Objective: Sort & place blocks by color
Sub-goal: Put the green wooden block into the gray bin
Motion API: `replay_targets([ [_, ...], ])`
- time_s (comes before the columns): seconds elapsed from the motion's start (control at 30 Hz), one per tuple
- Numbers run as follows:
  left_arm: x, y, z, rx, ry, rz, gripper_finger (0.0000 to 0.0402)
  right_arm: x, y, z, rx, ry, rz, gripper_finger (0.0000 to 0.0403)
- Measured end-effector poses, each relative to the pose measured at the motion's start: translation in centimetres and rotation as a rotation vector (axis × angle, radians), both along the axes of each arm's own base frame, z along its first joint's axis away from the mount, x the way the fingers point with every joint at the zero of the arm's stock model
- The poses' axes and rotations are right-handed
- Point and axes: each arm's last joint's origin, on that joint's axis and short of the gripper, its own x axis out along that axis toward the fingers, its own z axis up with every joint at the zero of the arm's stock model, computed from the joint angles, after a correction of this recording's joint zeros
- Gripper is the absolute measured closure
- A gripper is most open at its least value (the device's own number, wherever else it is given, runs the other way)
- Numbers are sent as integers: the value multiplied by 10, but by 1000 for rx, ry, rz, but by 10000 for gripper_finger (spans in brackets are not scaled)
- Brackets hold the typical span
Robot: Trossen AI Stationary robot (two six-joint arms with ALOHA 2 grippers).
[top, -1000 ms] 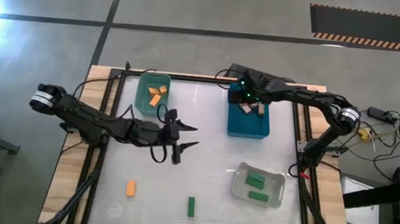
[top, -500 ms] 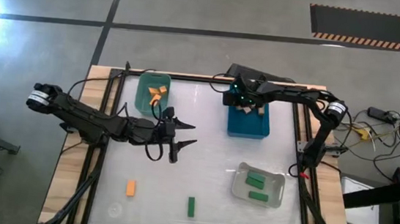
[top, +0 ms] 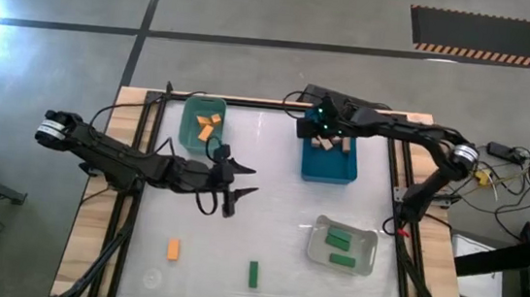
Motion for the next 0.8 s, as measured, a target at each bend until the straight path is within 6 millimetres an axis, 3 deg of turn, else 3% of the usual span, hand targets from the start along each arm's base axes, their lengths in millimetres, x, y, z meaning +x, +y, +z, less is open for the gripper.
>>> replay_targets([
  [0.2,-2,-1,-7,-52,56,13,195,3,47,44,-103,-104,185,228],
  [0.4,-3,-3,-7,-92,46,16,195,12,105,68,-177,-192,407,234],
  [0.53,-3,-8,-7,-137,36,12,195,19,145,70,-243,-190,629,237],
  [0.8,-6,-25,-4,-223,-7,-33,195,34,212,52,-337,-116,1006,237],
])
